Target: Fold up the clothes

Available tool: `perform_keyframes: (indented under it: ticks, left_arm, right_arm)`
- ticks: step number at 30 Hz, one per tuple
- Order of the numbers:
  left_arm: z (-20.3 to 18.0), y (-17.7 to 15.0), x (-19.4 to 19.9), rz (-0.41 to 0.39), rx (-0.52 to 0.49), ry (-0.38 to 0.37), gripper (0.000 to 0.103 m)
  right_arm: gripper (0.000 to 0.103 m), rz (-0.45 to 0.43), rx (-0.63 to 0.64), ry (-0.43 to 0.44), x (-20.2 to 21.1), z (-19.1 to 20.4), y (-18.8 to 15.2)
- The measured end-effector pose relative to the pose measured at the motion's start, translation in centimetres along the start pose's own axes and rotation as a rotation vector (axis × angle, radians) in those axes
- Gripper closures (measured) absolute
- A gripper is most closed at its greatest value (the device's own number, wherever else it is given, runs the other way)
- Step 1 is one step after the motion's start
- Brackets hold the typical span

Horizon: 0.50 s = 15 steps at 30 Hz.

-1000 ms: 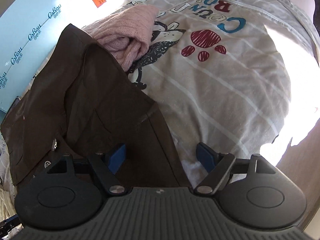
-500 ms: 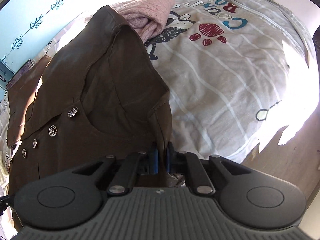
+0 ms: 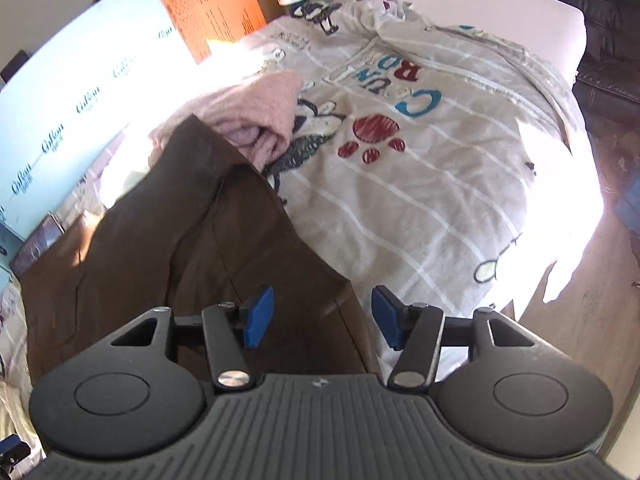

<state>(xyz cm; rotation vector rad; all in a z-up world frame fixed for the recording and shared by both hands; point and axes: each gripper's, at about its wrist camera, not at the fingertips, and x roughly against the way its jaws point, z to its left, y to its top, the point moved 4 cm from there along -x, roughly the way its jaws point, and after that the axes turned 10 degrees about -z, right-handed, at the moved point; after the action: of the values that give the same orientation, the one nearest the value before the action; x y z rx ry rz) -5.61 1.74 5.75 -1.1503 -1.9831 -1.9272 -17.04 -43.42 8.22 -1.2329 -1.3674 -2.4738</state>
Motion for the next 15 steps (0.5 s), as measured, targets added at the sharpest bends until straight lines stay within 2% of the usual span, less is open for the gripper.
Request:
perform_keyframes:
  ticks: [4, 6, 8, 9, 11, 12, 13, 15]
  left_arm:
    - [1.9, 2.1, -3.8, -0.039, 0.131, 0.036, 0.049]
    - [2.5, 2.0, -6.0, -0.003, 0.207, 0.031, 0.051]
    - [3.0, 1.8, -8.0, 0.035, 0.275, 0.023, 0.053]
    - [2.9, 1.5, -8.5, 0.044, 0.285, 0.013, 0.064]
    - [2.4, 1.4, -9.1, 0.053, 0.259, 0.017, 0.076]
    - [2.1, 1.4, -9.2, 0.054, 0.244, 0.01, 0.085]
    - [1.9, 1.5, -9.1, 0.055, 0.23, 0.005, 0.09]
    - [1.5, 1.7, -8.7, 0.061, 0.218, -0.01, 0.093]
  right_arm:
    - [0.051, -0.004, -0.067, 0.134, -1.9, 2.7, 1.4]
    - [0.051, 0.016, -0.114, 0.194, -3.6, 4.1, 1.6]
    - [0.051, 0.022, -0.133, 0.215, -5.2, 5.1, 1.7]
    - [0.051, 0.029, -0.146, 0.205, -6.3, 5.3, 1.8]
    - [0.051, 0.038, -0.182, 0.184, -8.5, 5.5, 2.0]
    - [0.052, 0.036, -0.202, 0.175, -9.3, 5.5, 2.2]
    - [0.052, 0.034, -0.223, 0.167, -10.1, 5.5, 2.4]
    - [0.052, 0.027, -0.245, 0.145, -11.6, 5.4, 3.0]
